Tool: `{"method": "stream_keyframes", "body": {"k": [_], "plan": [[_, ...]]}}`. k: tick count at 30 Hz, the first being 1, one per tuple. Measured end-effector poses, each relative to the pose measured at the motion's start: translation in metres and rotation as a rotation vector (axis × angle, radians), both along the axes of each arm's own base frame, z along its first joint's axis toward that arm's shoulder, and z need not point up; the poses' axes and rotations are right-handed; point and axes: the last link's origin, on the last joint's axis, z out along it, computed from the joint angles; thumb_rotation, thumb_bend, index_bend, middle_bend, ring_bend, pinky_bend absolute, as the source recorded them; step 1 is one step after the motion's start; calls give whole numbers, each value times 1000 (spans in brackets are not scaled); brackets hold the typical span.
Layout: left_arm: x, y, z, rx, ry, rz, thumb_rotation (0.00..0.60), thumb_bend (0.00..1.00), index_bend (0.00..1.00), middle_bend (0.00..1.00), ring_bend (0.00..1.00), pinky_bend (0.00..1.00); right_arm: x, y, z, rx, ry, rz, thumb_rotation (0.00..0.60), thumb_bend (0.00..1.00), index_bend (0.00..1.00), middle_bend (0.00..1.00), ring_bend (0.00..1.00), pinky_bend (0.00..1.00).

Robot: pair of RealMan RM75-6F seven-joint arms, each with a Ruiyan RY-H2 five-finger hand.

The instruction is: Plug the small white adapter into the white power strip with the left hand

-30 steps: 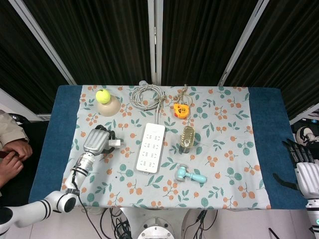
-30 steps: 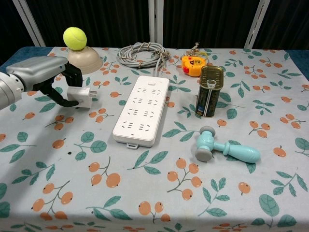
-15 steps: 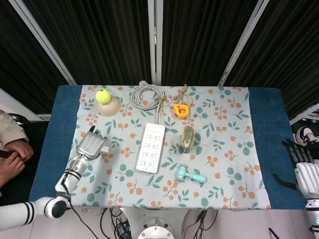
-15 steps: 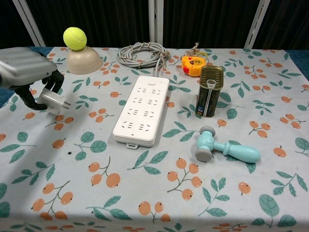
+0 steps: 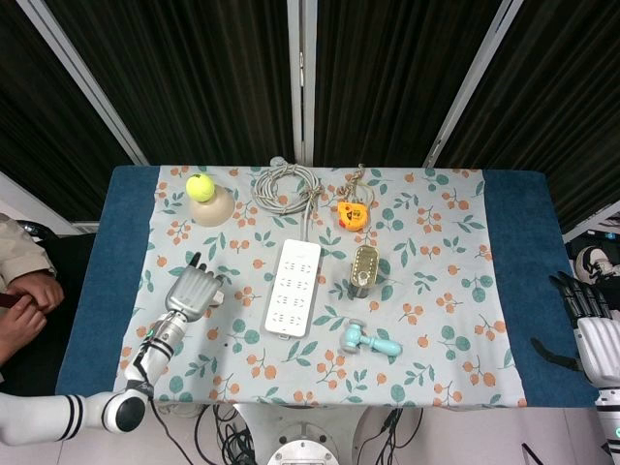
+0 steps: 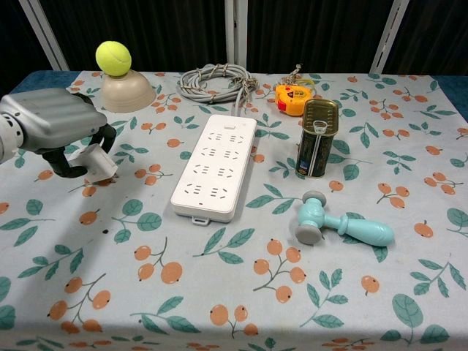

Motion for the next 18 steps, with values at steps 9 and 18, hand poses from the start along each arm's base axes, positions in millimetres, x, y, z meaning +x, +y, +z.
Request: {"method": "stream_keyframes", "body": {"k": [9, 18], "plan": [[0, -9, 12, 28, -110, 51, 600, 174, 226, 282, 168, 106, 7, -5, 17, -37, 52, 30, 600, 131, 0, 19, 0, 0], [-22, -11, 16, 70, -494, 182, 600, 155, 368, 381, 207, 151, 15, -10, 21, -29, 71, 45, 600, 132, 0, 19, 0, 0]]}}
